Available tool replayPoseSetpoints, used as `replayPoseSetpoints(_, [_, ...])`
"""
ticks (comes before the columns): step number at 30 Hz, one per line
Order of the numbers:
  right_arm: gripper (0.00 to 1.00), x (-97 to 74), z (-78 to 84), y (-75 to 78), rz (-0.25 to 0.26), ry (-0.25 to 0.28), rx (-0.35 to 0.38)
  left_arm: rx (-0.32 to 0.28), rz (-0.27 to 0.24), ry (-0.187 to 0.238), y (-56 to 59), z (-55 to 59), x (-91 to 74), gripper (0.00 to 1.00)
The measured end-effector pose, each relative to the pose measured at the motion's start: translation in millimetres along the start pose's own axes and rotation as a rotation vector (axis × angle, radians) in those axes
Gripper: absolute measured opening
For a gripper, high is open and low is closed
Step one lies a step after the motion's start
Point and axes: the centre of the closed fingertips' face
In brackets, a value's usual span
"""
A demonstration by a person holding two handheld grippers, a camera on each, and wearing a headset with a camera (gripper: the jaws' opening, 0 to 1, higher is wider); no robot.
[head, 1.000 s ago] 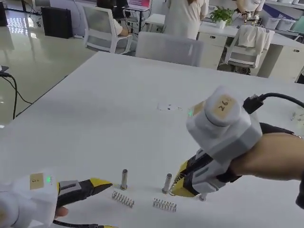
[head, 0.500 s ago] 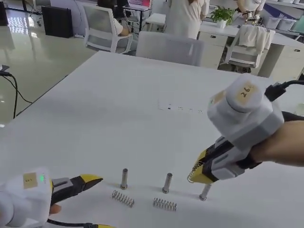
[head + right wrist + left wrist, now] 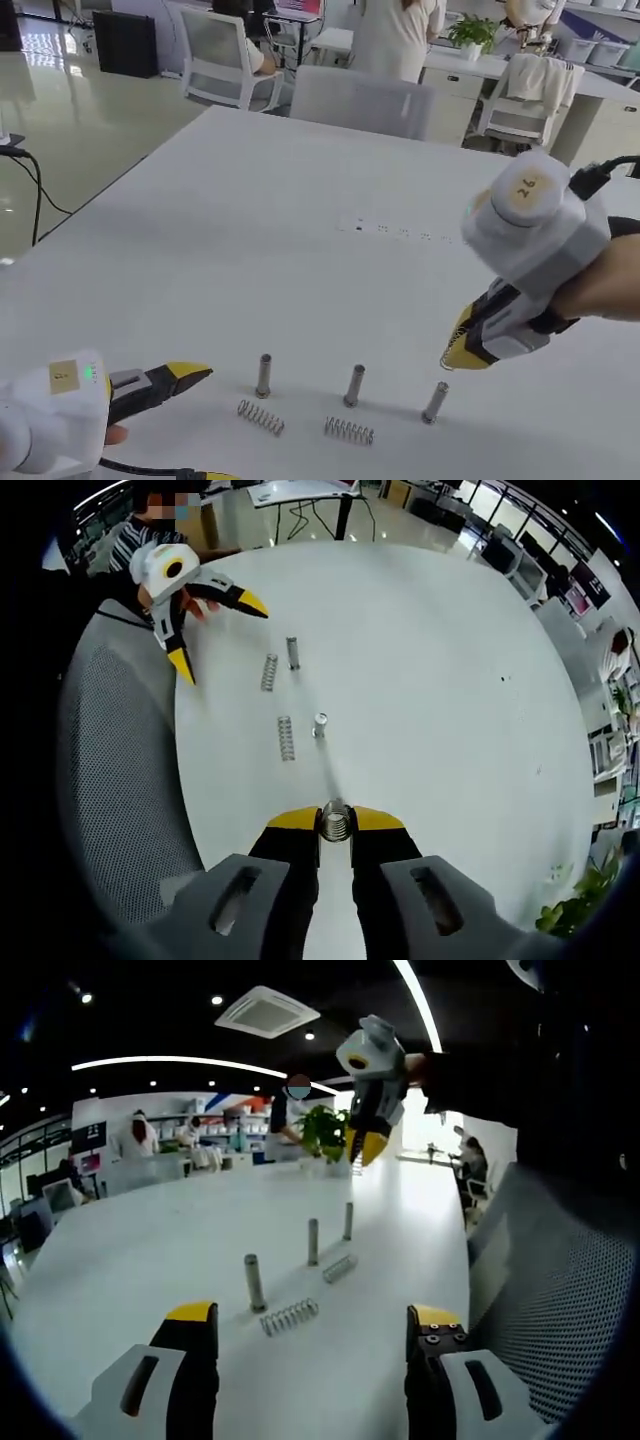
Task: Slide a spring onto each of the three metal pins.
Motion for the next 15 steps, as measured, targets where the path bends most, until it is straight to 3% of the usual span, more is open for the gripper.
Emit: replayPoseSetpoints(15, [0.09, 26.8, 14.0, 11.5, -0.022, -0.028, 0.024, 0.003, 0.005, -0.001, 2.2, 0.3, -0.4, 0.73])
Point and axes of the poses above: the centre of the closed fingertips' face, and the gripper's own axes: x roughly forward along the fingers, y roughly to its right, z roughly out of its underside, and after that the axes turned 14 degrees about -z, right-handed
